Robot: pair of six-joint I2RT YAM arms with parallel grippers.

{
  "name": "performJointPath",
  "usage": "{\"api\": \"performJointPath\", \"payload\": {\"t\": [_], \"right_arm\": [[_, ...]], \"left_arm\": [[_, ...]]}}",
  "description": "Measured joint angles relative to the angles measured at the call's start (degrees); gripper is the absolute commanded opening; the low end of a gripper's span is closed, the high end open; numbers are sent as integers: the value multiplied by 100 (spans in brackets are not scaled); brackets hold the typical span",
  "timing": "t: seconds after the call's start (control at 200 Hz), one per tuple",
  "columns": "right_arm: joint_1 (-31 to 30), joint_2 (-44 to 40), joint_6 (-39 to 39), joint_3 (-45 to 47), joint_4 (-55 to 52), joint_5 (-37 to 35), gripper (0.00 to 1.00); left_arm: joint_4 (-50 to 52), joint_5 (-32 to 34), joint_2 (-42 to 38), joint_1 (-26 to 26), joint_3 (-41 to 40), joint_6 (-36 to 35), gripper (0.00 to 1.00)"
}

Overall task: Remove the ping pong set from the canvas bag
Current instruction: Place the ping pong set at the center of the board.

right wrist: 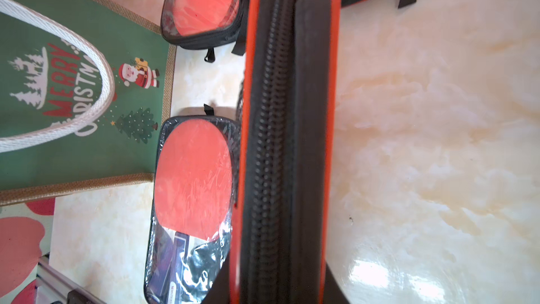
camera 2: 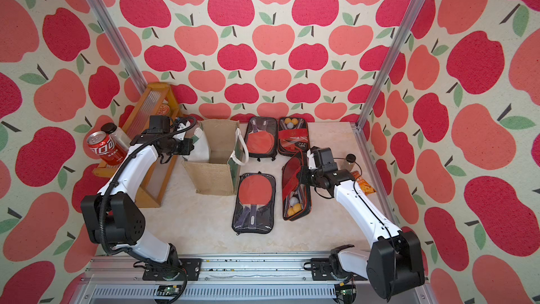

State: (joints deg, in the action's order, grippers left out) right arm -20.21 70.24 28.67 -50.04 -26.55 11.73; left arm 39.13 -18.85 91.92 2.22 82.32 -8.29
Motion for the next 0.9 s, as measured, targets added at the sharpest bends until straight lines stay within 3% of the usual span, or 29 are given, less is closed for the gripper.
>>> {"api": "performJointPath", "payload": {"t": [0.5,0.64,0.9], "right_arm": [[970,-214,313,1311,1495,1309,0],[1231,-175,308,1488,1720,1604,15],[1676,310,289,1521,2229,2103,16]], "left_arm": [[0,2,2,-17,0,-15,0],[0,2,0,-22,0,-15,0],[0,2,2,-22,0,-15,0]]}}
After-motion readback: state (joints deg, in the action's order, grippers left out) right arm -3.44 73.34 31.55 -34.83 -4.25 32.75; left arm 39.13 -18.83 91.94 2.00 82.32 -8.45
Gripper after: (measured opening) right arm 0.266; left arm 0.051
